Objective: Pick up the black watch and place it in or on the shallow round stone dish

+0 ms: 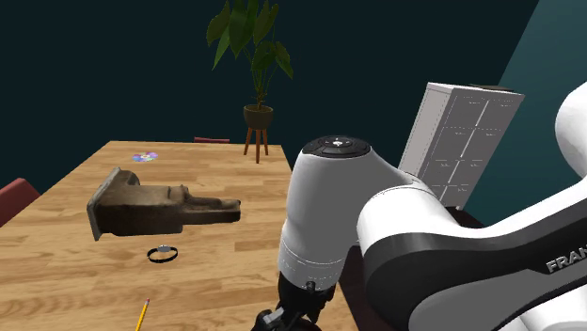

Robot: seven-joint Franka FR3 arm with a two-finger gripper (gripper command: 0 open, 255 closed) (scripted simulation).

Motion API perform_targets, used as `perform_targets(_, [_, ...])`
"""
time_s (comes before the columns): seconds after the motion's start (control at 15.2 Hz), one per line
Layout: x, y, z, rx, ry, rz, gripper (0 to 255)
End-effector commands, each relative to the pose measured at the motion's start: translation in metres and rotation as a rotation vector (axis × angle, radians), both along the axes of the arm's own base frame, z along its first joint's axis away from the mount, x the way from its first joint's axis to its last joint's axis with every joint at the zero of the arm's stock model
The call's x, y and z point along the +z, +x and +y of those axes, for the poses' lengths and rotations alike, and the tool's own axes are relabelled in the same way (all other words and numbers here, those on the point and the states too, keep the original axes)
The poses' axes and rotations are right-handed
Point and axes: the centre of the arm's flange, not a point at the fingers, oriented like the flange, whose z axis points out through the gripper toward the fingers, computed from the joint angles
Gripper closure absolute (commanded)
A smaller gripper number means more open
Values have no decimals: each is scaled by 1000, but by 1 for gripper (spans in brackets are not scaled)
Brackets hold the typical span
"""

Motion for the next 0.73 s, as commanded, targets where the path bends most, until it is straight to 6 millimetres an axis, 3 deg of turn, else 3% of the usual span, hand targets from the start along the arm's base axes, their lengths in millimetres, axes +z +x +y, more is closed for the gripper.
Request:
perform_targets(0.0, [19,0,-2,0,-1,1,0])
perform_targets(0.13, [43,0,-3,0,-1,1,0])
perform_targets(0.66, [43,0,-3,0,-1,1,0])
